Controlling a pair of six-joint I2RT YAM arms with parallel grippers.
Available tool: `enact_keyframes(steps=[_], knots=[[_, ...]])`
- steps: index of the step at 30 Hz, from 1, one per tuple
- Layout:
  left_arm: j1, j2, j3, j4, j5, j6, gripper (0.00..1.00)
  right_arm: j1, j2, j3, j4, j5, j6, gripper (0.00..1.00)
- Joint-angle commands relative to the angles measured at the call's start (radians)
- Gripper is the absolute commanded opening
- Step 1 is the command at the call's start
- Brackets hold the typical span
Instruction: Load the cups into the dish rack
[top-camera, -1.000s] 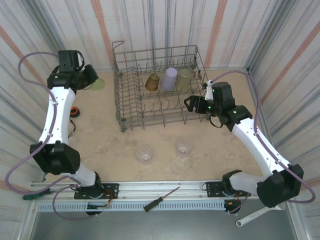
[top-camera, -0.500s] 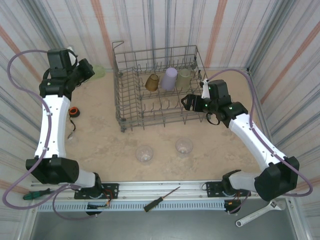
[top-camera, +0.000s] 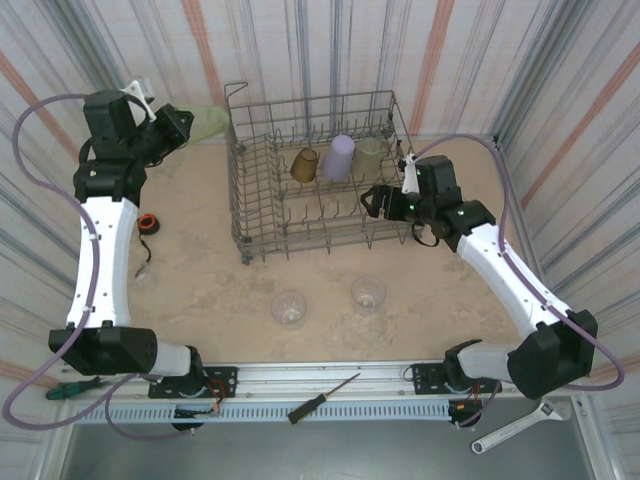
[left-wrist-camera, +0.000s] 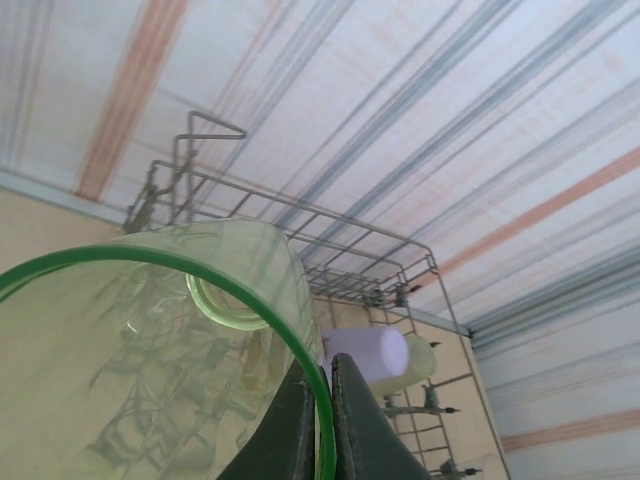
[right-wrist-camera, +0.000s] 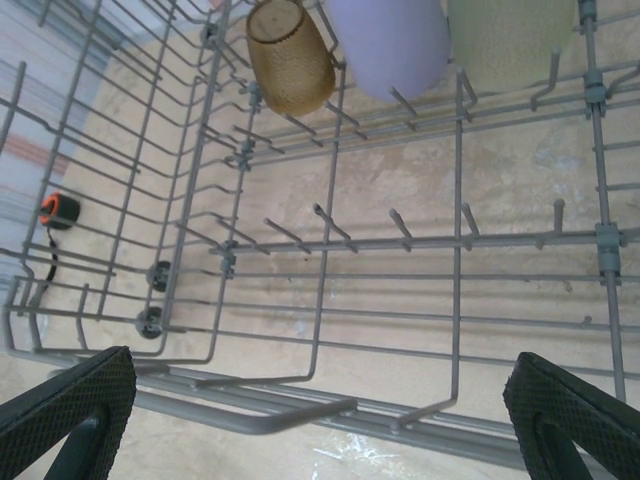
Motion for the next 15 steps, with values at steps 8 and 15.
enact_keyframes(steps=[8, 15], knots=[[-0.194, 0.011, 0.042, 0.112, 0.078, 0.046, 0.0, -0.038, 0.103, 0.107, 0.038, -0.145, 0.019, 0.99], [-0.237, -0.004, -0.135, 0.331, 0.101, 0.009, 0.0, -0.109, 0.161, 0.1, 0.153, -0.296, 0.096, 0.99]])
